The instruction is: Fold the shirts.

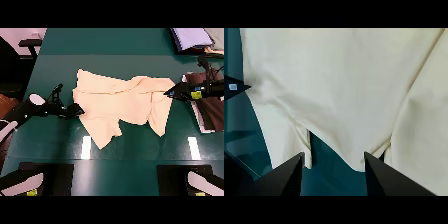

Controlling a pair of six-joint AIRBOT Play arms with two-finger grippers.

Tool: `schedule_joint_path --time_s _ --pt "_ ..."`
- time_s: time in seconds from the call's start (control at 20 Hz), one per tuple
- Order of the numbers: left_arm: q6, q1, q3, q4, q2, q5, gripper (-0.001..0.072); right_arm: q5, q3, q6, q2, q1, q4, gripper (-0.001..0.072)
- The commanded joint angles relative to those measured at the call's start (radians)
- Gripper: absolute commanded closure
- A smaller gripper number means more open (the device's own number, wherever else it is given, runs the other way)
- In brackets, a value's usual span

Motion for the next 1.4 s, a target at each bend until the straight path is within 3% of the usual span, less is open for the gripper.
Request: schedule_joint_path --time_s 0.0,0.05,0.25,0.35,0.4,0.45,0.65,0.85,0.95,1.1,1.15,1.35 --pt "-0.004 -0.027 -0.009 -0.031 0.003 0.05 0.0629 0.024 -0.003 0.0 0.003 -0.019 -0.006 0.0286" --pt "-0.005 -0.027 0.002 -0.019 0.008 0.039 0.0685 0.045 -0.003 0.0 0.003 -0.039 -0.012 0.0286" --pt "-0.004 -0.028 0.07 0.01 0.081 -0.03 0.0687 0.135 -0.018 0.071 0.006 -0.091 -0.307 0.0286" --pt "-0.004 -0.028 0.076 0.025 0.134 -0.032 0.0686 0.114 -0.103 0.084 0.034 -0.123 -0.379 0.0239" --pt "-0.003 -0.028 0.076 0.026 0.15 -0.032 0.0685 0.099 -0.159 0.084 0.043 -0.142 -0.376 0.0144" --pt "-0.003 -0.028 0.076 0.026 0.156 -0.034 0.0686 0.08 -0.227 0.084 0.051 -0.156 -0.364 0.0115" --pt "-0.004 -0.028 0.074 0.028 0.154 -0.065 0.0685 -0.034 -0.426 0.063 0.016 -0.135 -0.264 0.0118" --pt "-0.004 -0.028 0.074 0.028 0.154 -0.071 0.0685 -0.137 -0.456 0.039 -0.07 -0.017 -0.174 0.0155" --pt "-0.003 -0.028 0.074 0.029 0.154 -0.077 0.0685 -0.146 -0.421 0.039 -0.103 0.048 -0.176 0.0217" --pt "-0.004 -0.027 0.078 0.032 0.156 -0.124 0.0685 -0.136 -0.363 0.039 -0.106 0.114 -0.178 0.0643" --pt "-0.004 -0.027 0.092 0.033 0.156 -0.153 0.0685 -0.13 -0.344 0.039 -0.089 0.123 -0.179 0.0692" --pt "-0.014 -0.027 0.263 0.085 0.242 -0.235 0.0686 -0.081 -0.171 0.039 0.085 0.071 -0.177 0.0693"
